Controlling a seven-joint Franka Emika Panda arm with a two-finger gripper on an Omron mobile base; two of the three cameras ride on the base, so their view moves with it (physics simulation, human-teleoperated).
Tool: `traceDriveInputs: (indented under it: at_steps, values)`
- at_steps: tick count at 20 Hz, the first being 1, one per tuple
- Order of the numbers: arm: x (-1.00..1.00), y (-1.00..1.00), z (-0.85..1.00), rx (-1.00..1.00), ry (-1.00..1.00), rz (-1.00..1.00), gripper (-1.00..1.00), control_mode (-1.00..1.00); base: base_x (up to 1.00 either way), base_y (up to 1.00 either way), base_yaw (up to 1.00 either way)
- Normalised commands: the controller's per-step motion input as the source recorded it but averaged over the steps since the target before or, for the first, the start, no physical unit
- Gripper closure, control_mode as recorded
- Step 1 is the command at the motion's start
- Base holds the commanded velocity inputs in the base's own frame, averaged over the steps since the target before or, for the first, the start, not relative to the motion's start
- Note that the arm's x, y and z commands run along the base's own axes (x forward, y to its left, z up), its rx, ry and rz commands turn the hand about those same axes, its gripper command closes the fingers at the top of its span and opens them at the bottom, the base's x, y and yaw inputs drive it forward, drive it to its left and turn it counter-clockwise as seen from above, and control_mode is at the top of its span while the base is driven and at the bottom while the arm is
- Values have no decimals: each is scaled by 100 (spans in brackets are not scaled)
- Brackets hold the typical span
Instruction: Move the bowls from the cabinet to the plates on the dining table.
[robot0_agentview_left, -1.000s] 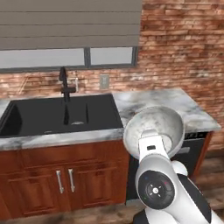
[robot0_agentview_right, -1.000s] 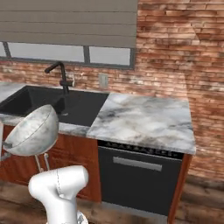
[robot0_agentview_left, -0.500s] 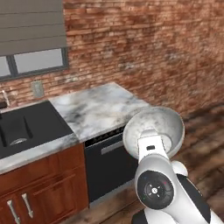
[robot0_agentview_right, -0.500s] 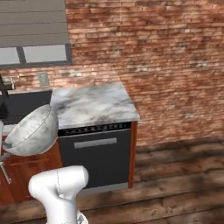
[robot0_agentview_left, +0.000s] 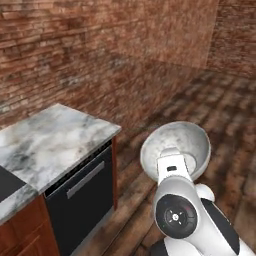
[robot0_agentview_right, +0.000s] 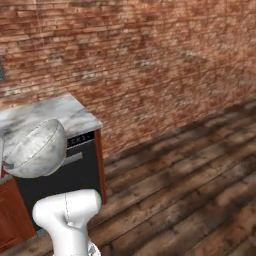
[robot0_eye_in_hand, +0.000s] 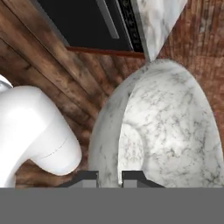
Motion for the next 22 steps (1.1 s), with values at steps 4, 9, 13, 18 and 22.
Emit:
traceDriveInputs:
  at_steps: [4,9,13,18,22]
  values:
    - [0,0,0,0,0,0,100,100,6,-13,-57]
    - [0,0,0,0,0,0,100,100,54,-13,-49]
    - [0,0,0,0,0,0,100,100,96,-19,-41]
    - [0,0,0,0,0,0,100,100,100,-32,-36]
    - [0,0,0,0,0,0,100,100,100,-19,-28]
